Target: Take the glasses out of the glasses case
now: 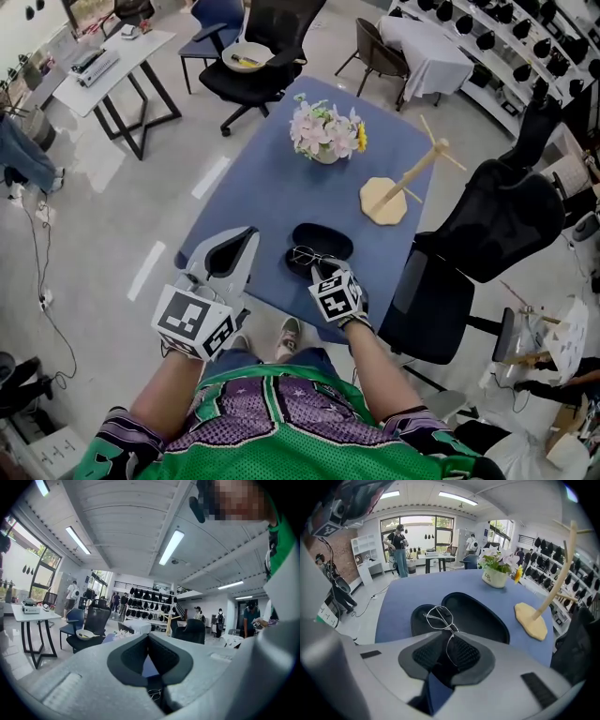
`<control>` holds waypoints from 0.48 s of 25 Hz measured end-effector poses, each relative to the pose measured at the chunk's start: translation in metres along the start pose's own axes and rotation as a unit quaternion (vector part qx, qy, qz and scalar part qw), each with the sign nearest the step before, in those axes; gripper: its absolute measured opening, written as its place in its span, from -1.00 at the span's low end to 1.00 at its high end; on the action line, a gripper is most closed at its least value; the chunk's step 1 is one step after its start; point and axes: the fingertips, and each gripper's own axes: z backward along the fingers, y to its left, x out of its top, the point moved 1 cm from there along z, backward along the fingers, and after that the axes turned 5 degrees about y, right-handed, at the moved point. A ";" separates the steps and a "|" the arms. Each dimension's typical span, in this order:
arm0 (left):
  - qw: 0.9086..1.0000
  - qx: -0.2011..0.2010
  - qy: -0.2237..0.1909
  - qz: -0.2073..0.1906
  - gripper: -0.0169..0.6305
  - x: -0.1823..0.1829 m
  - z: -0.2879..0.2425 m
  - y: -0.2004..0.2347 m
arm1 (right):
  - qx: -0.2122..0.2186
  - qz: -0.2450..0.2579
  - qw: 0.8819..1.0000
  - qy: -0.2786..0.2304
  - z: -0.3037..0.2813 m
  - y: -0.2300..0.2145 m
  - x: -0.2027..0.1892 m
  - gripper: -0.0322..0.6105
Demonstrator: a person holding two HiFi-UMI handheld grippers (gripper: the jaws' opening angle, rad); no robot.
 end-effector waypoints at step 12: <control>1.000 0.007 -0.003 0.002 -0.90 0.002 0.005 0.010 | -0.009 -0.002 0.999 0.041 -0.013 -0.002 -0.003 -0.71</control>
